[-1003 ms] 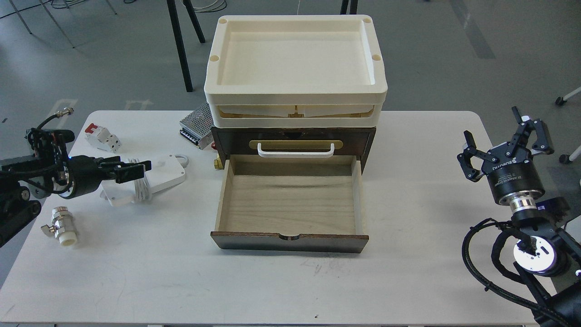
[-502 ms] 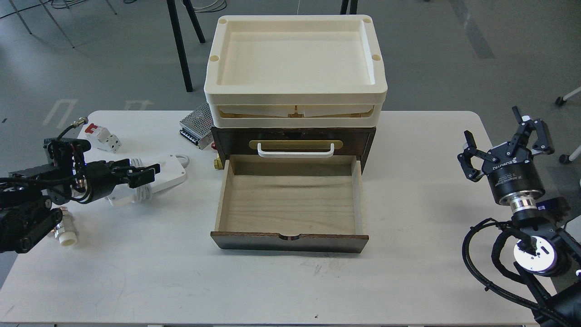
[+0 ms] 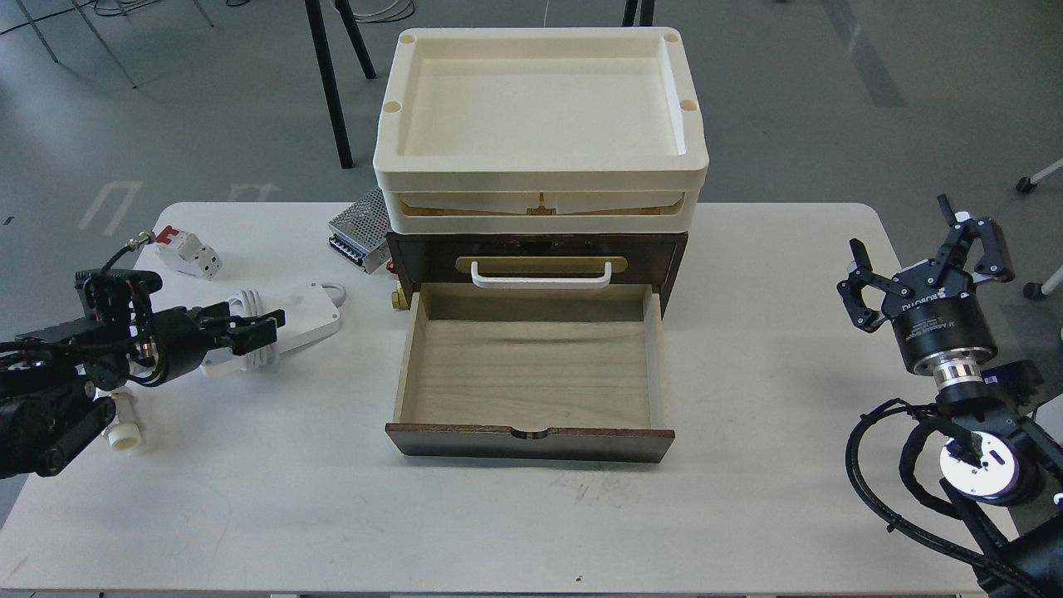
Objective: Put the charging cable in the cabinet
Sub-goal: 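Lift the cable with the left gripper up over the cabinet top, then lower the held cable with the left gripper into the open drawer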
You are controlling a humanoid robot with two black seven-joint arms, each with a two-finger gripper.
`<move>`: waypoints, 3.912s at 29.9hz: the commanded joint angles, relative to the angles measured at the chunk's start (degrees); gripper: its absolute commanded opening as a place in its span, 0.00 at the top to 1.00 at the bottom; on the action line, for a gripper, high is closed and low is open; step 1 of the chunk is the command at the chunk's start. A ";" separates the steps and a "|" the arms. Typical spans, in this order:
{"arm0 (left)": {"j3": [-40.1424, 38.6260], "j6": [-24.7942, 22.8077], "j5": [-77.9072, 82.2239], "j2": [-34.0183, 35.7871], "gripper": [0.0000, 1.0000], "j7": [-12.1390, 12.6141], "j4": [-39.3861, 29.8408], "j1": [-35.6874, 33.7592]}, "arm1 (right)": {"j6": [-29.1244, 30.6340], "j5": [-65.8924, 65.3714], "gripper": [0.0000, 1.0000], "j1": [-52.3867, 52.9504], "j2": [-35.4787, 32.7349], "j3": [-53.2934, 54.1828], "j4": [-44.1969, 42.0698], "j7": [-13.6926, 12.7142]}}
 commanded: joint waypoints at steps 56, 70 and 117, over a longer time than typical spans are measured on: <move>2.71 -17.91 -41.68 24.34 1.00 0.00 -4.35 -44.15 | -0.18 0.00 0.00 0.00 0.00 -0.03 0.00 0.00; 3.15 -20.83 -24.29 26.81 1.00 0.00 -51.72 -55.43 | -0.18 0.00 0.01 0.00 0.00 -0.03 0.00 0.00; 6.14 -14.33 -3.36 15.65 0.99 0.00 -60.89 -21.51 | -0.18 0.00 0.01 0.00 0.00 0.15 0.00 0.00</move>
